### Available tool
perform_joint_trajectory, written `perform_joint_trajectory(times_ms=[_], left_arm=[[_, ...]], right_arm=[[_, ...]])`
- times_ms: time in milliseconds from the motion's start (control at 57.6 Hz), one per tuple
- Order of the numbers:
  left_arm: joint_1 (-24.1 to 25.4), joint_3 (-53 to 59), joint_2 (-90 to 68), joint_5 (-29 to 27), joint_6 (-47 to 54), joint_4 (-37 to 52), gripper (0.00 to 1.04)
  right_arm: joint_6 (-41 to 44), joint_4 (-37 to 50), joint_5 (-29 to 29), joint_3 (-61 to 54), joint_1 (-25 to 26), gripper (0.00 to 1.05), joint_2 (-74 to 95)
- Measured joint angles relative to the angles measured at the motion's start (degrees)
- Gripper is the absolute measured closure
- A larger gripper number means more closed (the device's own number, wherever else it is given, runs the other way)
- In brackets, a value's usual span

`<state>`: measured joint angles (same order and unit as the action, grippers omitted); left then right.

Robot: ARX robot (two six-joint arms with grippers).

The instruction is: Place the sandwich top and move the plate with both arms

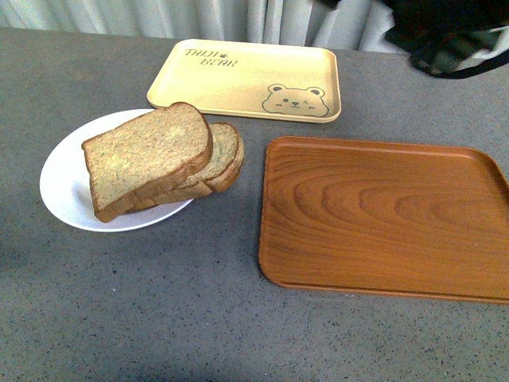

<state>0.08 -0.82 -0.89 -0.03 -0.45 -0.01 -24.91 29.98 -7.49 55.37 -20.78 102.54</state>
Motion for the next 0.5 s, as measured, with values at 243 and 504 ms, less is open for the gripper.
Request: perform_joint_trajectory(times_ms=[243, 504], left_arm=[[0.00, 0.00, 0.00, 0.02, 0.00, 0.00, 0.09], [0.00, 0.00, 0.00, 0.02, -0.02, 0.00, 0.09]], right_arm=[[21.31, 28.87, -7.15, -22.10, 5.77, 0.56, -10.95], [24.06, 30.36, -2.51, -35.50, 10.36, 1.00, -21.55]])
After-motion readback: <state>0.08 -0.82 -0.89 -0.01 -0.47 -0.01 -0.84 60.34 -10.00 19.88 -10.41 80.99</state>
